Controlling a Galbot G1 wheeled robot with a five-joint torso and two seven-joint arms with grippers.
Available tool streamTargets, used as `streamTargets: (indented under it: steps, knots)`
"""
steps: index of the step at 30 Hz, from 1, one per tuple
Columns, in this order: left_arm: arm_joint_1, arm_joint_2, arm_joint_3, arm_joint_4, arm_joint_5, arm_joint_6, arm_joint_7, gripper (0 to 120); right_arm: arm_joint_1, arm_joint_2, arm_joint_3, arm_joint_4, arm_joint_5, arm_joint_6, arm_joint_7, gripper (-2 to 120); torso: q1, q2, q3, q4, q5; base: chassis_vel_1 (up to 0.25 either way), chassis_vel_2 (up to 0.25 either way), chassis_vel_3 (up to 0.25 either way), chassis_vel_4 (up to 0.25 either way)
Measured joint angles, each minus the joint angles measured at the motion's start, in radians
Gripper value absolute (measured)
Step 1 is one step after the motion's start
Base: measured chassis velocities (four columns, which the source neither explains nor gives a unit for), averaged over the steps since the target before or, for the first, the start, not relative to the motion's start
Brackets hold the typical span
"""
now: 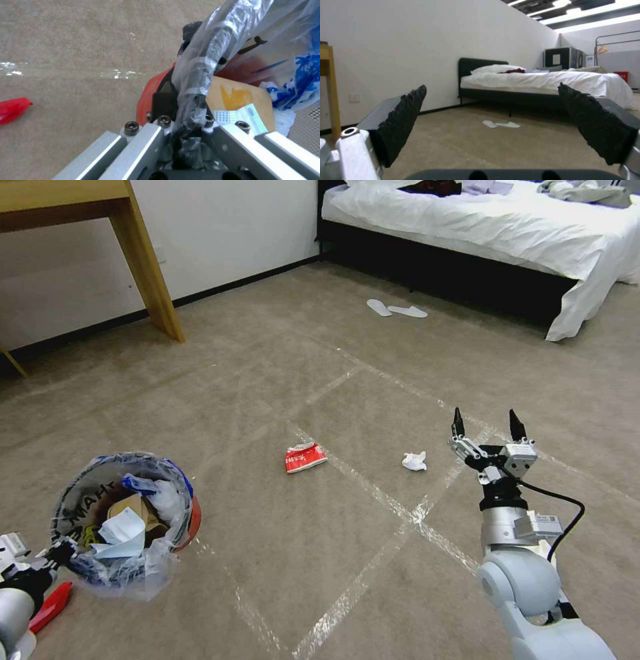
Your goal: Pick up the trash bin and place the garbage on the floor into it.
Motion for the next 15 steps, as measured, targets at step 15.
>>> streamTargets:
  steps: [15]
  knots:
    - [-0.003, 0.002, 0.002, 0.002, 0.004, -0.001, -0.001, 0, 0.015, 0.011, -0.024, -0.018, 0.015, 0.006, 0.007, 100, 0.0, 0.0, 0.0, 0.0, 0.0, -0.096, 0.096, 0.091, -0.099]
